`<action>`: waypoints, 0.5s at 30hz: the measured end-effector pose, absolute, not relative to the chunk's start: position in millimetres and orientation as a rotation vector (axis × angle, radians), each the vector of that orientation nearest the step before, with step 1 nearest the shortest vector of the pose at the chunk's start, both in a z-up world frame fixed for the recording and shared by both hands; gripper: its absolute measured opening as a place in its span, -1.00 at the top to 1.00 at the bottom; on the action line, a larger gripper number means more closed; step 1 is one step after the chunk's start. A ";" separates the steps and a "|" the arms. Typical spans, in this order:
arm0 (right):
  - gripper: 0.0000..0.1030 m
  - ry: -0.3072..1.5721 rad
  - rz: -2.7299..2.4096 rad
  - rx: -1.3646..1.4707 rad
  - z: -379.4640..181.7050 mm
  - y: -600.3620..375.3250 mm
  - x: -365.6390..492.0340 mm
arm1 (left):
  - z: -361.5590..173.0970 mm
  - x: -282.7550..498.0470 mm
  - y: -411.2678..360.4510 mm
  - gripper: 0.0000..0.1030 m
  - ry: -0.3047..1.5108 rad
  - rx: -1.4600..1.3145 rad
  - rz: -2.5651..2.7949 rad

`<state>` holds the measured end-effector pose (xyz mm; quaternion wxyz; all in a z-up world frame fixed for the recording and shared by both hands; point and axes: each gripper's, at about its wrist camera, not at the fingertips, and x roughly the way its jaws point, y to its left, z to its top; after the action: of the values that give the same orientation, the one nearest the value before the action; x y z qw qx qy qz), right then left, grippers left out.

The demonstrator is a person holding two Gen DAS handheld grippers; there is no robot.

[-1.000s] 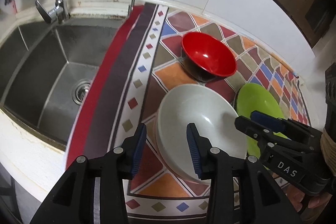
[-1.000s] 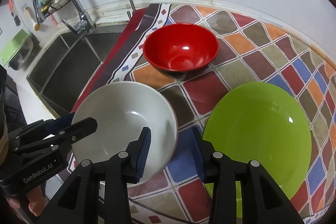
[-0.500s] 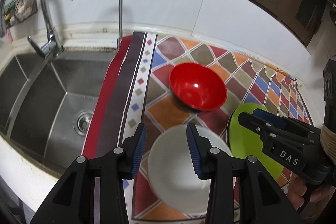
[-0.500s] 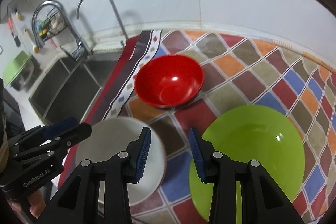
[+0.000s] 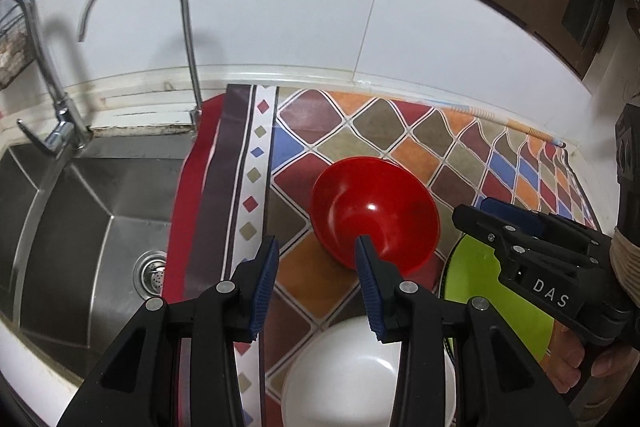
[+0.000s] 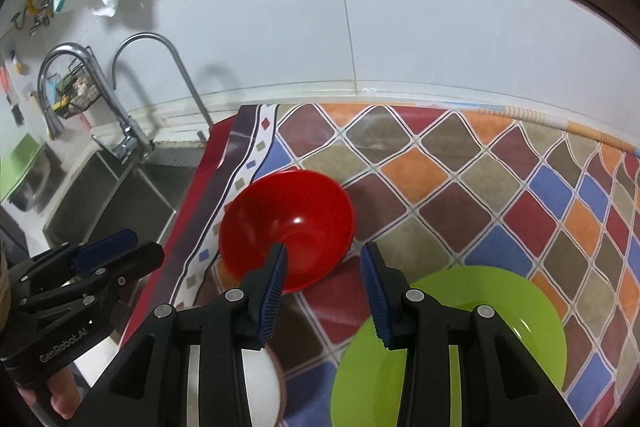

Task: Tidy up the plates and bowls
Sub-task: 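Move both grippers to the red bowl and close on its rim, then lift the red bowl with both grippers and carry it over the white bowl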

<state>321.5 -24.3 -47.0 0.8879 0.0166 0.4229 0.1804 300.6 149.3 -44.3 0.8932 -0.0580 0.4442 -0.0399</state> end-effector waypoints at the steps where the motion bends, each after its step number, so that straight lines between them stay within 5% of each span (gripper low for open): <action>1: 0.24 0.886 0.374 0.037 -49.6 -24.6 325.8 | -47.7 306.3 149.3 0.25 0.933 -0.118 -0.089; 15: 0.24 0.988 0.354 0.071 -85.0 -20.1 368.8 | -84.2 356.0 147.8 0.36 1.041 -0.138 -0.152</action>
<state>368.8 -20.1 -85.0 0.8648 0.0338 0.4716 0.1691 355.9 147.8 -84.2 0.8625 -0.0659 0.4964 -0.0726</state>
